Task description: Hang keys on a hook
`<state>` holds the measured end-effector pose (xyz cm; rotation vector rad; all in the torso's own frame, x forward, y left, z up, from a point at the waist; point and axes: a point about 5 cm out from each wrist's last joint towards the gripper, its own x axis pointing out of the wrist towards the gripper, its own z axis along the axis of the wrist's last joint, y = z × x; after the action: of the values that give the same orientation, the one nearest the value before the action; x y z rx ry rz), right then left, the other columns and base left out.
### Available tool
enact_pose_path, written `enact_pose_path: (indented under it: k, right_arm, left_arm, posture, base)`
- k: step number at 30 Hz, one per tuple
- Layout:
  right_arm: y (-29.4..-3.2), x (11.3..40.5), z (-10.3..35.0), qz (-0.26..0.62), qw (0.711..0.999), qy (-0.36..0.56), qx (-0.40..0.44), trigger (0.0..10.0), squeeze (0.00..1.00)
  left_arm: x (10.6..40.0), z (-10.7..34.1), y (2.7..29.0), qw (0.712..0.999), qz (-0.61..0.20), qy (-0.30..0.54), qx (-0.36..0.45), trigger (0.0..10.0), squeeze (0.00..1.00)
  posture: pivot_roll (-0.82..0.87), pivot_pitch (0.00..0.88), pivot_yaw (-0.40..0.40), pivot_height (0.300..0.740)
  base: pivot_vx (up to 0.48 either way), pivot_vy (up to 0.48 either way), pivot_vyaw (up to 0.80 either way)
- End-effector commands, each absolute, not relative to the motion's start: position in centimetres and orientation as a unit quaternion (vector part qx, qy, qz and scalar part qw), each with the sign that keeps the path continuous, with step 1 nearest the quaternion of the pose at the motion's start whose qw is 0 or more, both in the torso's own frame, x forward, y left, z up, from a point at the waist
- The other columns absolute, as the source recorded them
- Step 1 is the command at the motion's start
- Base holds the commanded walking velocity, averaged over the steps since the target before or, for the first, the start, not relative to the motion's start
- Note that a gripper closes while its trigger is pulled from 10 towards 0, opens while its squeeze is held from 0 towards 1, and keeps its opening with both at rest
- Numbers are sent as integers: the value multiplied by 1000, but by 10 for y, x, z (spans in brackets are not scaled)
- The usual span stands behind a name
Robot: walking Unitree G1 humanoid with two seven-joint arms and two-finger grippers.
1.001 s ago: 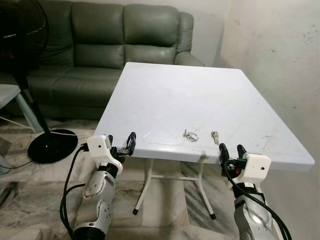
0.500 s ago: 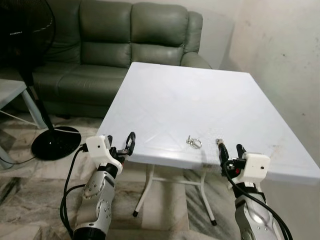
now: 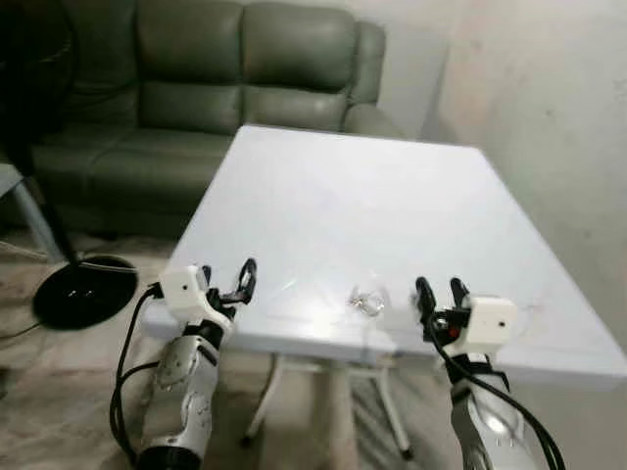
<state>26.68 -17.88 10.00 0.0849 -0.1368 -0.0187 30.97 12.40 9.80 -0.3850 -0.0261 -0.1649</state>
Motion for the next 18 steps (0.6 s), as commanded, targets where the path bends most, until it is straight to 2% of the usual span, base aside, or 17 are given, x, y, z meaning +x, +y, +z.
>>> enact_pose_path:
  k: [1, 7, 8, 9, 10, 18]
  right_arm:
    - [-172, 268, 103, 2, 996, -71, 56, 10000, 0]
    - [-171, 269, 102, 10, 996, -61, 66, 10000, 0]
    - [-169, 269, 103, 25, 995, -60, 74, 10000, 937]
    - [-168, 269, 103, 33, 995, -58, 79, 10000, 937]
    - [-167, 270, 103, 40, 994, -56, 85, 10000, 1000]
    - [-164, 274, 104, 102, 992, -47, 50, 10000, 1000]
  left_arm:
    - [310, 98, 132, 982, -68, -9, -177, 10000, 0]
    - [309, 98, 129, 981, -68, -11, -182, 10000, 0]
    - [308, 98, 127, 981, -68, -12, -181, 10000, 0]
    - [308, 99, 126, 981, -68, -11, -180, 10000, 0]
    - [308, 99, 125, 981, -68, -11, -179, 10000, 0]
    - [301, 95, 115, 982, -89, -8, -165, 10000, 0]
  posture:
    - [-3, 10, -78, 740]
    - [-2, 18, -82, 740]
    - [-1, 20, -83, 740]
    - [-1, 20, -83, 740]
    - [-2, 25, -83, 740]
    - [-3, 36, -85, 740]
  base:
    - [0, 0, 0]
    - [0, 0, 0]
    - [0, 0, 0]
    - [0, 0, 0]
    - [0, 0, 0]
    - [0, 0, 0]
